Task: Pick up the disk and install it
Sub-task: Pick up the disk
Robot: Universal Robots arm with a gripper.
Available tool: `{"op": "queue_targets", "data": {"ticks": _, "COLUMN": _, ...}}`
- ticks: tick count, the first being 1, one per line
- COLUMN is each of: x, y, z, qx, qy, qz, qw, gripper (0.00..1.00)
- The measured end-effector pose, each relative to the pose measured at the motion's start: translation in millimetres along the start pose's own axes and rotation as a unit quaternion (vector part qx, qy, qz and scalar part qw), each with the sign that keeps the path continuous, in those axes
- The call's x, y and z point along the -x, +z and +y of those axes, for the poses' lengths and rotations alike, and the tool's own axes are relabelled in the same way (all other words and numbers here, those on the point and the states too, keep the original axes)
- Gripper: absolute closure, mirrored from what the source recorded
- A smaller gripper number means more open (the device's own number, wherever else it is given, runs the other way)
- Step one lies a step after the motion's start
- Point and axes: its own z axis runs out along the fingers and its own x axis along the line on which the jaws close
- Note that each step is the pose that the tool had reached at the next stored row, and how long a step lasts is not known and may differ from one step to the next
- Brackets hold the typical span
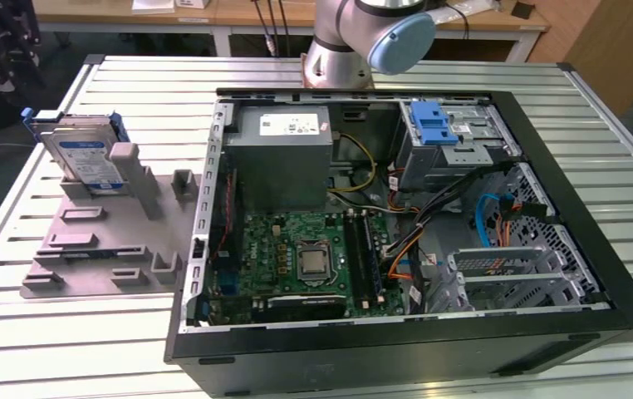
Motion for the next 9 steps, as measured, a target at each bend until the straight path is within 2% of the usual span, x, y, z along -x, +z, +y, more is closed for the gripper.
{"op": "queue_targets", "data": {"ticks": 2, "x": 0.0, "y": 1.2, "z": -0.1, "qx": -0.0021, "qy": -0.010, "qz": -0.0002, "qw": 0.9999, "gripper": 0.53}}
{"op": "queue_targets", "data": {"ticks": 5, "x": 0.1, "y": 3.5, "z": 0.0, "qx": -0.0030, "qy": -0.022, "qz": -0.0002, "qw": 0.9998, "gripper": 0.47}}
{"op": "queue_targets", "data": {"ticks": 6, "x": 0.2, "y": 4.7, "z": 0.0, "qx": -0.0038, "qy": -0.025, "qz": -0.0003, "qw": 0.9997, "gripper": 0.41}}
{"op": "queue_targets", "data": {"ticks": 9, "x": 1.0, "y": 8.0, "z": 0.1, "qx": -0.0055, "qy": -0.034, "qz": -0.0004, "qw": 0.9994, "gripper": 0.41}}
